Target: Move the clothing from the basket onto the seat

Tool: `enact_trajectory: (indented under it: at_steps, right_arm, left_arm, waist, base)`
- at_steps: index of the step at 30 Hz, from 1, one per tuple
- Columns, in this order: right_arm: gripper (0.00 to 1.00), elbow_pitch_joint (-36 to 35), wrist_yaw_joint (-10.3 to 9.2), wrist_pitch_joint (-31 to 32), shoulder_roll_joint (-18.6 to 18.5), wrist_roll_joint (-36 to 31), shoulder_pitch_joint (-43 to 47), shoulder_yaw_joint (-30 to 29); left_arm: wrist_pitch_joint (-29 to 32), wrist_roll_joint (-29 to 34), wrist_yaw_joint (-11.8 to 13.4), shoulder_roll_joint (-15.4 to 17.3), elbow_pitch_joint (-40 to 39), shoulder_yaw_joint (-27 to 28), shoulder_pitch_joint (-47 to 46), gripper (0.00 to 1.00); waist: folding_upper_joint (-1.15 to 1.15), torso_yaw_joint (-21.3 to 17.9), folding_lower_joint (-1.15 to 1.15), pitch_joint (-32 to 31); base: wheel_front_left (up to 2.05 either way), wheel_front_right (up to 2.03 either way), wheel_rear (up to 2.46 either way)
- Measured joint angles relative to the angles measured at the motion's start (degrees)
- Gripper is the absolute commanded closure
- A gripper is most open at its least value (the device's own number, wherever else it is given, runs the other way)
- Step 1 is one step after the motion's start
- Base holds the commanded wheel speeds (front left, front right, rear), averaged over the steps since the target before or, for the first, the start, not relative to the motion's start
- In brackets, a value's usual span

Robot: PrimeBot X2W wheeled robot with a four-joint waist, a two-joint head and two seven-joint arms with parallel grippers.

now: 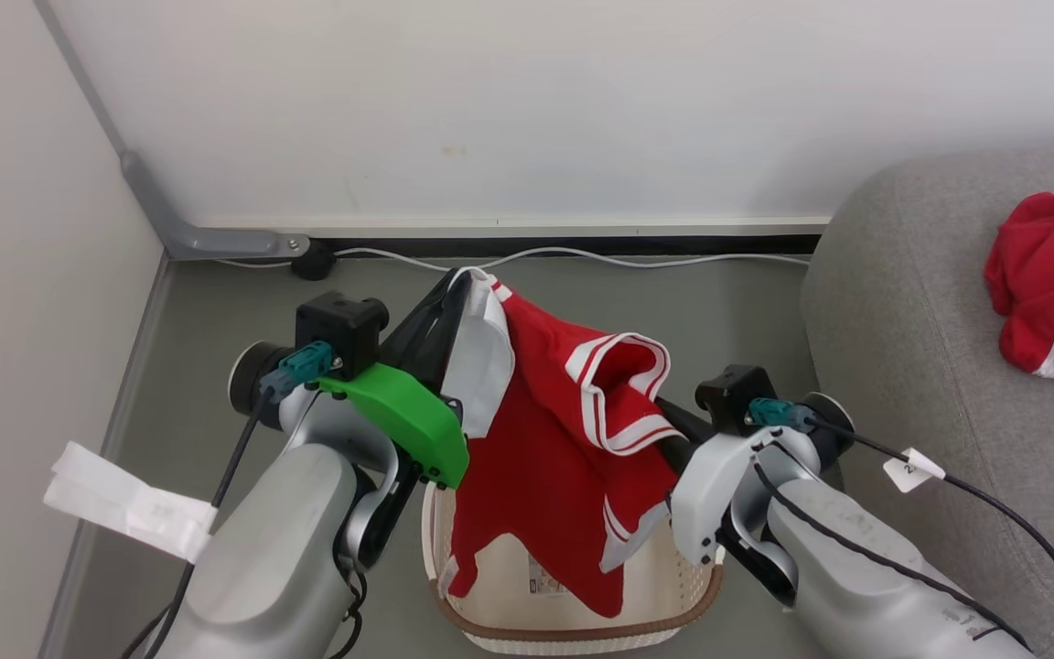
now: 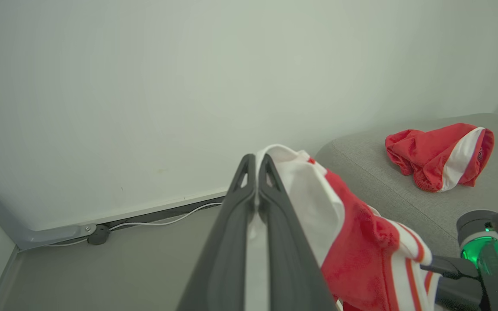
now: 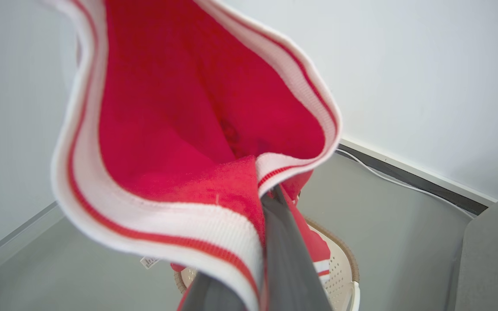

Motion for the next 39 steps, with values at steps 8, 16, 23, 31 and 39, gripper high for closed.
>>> enact_trajectory:
  at_steps: [8, 16, 23, 31, 39]
  right_arm:
    - [1.00, -1.51, 0.00, -0.49, -1.74, 0.97, -2.17, -1.41]
    - [1.00, -3.70, 0.00, -1.00, -5.00, 0.98, -4.60, -3.91]
    - [1.00, -6.45, -0.19, -1.02, -9.04, 0.98, -6.06, -6.62]
    - [1.00, -10.24, -0.73, -1.18, -12.59, 0.98, -7.66, -8.94]
    - [1.00, -13.69, -1.24, -0.97, -15.82, 0.99, -7.77, -10.18]
  left_arm:
    - [-1.91, -0.64, 0.55, 0.59, 1.26, 1.21, 2.98, 0.00]
    - [-3.63, -2.11, 0.49, 0.65, 1.15, 1.20, 5.00, 0.00]
    - [-4.80, -2.14, -0.55, 1.16, 0.57, 0.49, 7.96, 0.00]
    - [-5.68, -2.03, -1.15, 1.05, -1.37, -0.91, 9.44, 0.00]
    - [-6.47, -1.62, -1.31, 0.59, -3.26, -1.93, 11.06, 0.00]
  waist:
    - [0.00, -2.78, 0.00, -0.49]
    - [0.00, -5.23, 0.00, -0.80]
    - [0.00, -8.71, 0.00, -1.03]
    - [0.00, -13.34, 0.00, -1.16]
    - [0.00, -18.74, 0.00, -1.12]
  base:
    - [0.00, 0.00, 0.00]
    - [0.00, 0.00, 0.00]
    - [0.00, 0.00, 0.00]
    - [0.00, 0.00, 0.00]
    - [0.00, 0.00, 0.00]
